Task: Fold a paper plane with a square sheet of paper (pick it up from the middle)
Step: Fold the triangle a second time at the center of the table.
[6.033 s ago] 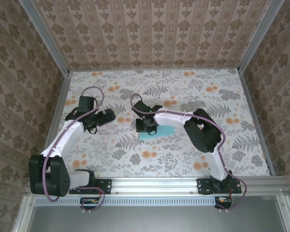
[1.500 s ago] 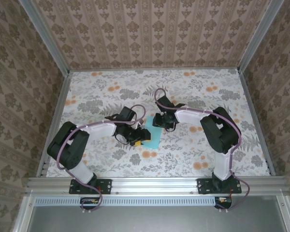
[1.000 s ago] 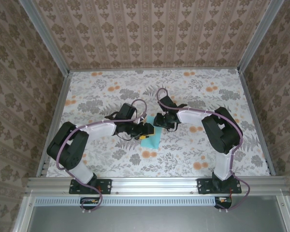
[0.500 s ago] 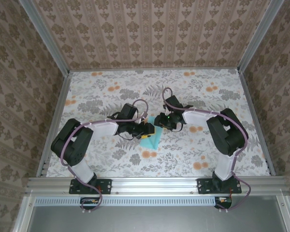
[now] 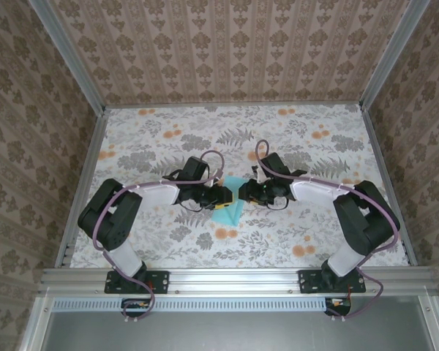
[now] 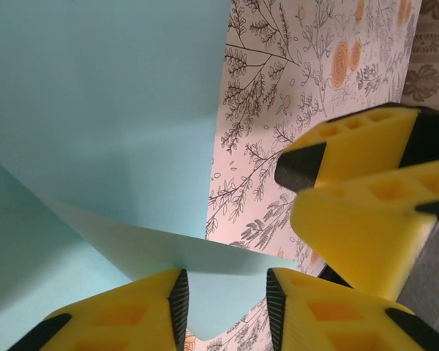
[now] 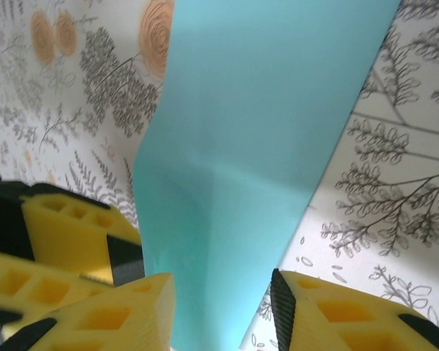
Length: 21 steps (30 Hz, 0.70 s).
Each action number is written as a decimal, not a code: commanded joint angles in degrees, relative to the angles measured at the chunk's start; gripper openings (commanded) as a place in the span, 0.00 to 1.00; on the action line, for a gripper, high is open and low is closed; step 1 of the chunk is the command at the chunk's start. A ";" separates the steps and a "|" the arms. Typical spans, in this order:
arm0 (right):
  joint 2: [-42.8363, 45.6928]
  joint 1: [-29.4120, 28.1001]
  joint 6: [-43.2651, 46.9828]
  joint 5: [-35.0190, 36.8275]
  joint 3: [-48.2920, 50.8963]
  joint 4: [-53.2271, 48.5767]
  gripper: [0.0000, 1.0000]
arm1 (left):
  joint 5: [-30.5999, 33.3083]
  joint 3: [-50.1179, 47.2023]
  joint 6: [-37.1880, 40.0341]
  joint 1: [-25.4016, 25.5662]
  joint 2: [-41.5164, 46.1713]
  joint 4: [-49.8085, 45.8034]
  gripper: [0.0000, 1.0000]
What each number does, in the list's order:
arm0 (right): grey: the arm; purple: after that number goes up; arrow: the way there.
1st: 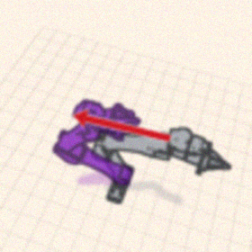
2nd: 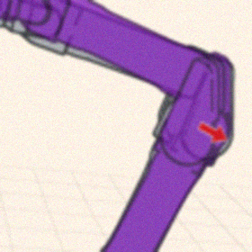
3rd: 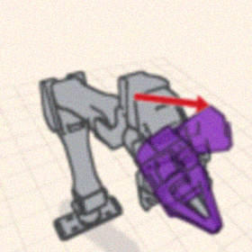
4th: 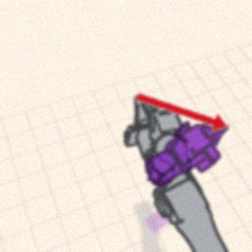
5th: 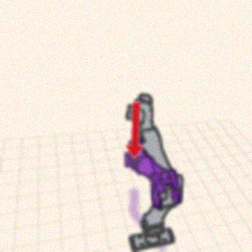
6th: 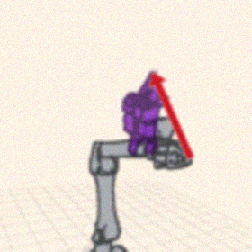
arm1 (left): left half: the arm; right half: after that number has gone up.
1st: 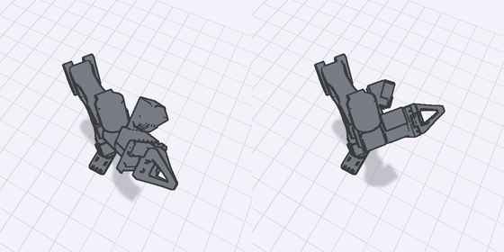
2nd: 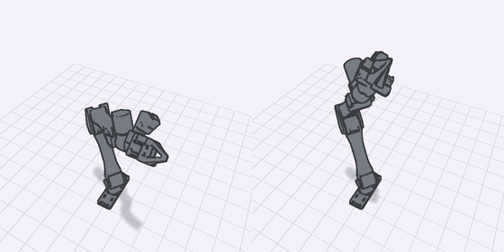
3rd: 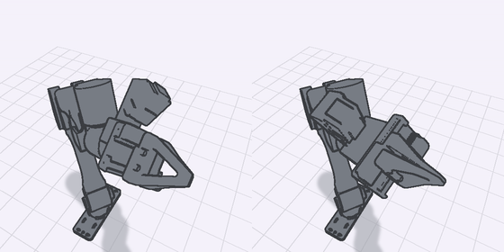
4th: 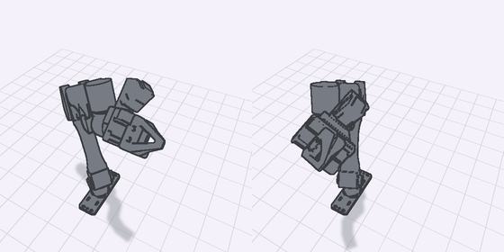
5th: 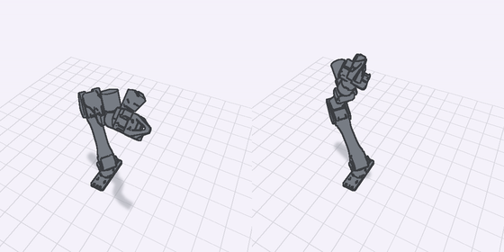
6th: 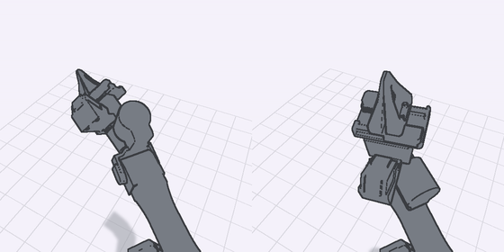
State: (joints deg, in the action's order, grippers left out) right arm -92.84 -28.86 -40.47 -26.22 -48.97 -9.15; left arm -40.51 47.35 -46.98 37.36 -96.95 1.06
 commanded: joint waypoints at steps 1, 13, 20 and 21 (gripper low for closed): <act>1.73 0.12 1.34 -3.81 1.98 3.39 0.39 | 0.78 0.06 -0.37 -0.54 -1.66 0.84 0.32; 0.32 -0.67 2.15 -6.83 2.41 6.32 0.34 | 0.96 -0.14 -0.92 -0.54 -1.97 1.21 0.25; -2.06 -1.20 2.13 -7.05 1.47 6.68 0.33 | 0.96 -0.33 -1.13 -0.54 -1.72 1.14 0.23; -2.33 -1.20 2.15 -6.92 1.28 6.52 0.33 | 0.90 -0.28 -1.18 -0.54 -1.65 1.20 0.23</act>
State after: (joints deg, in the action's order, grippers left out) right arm -93.84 -29.61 -39.13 -31.99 -46.85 -2.94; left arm -39.94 47.35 -47.64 37.04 -98.56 1.78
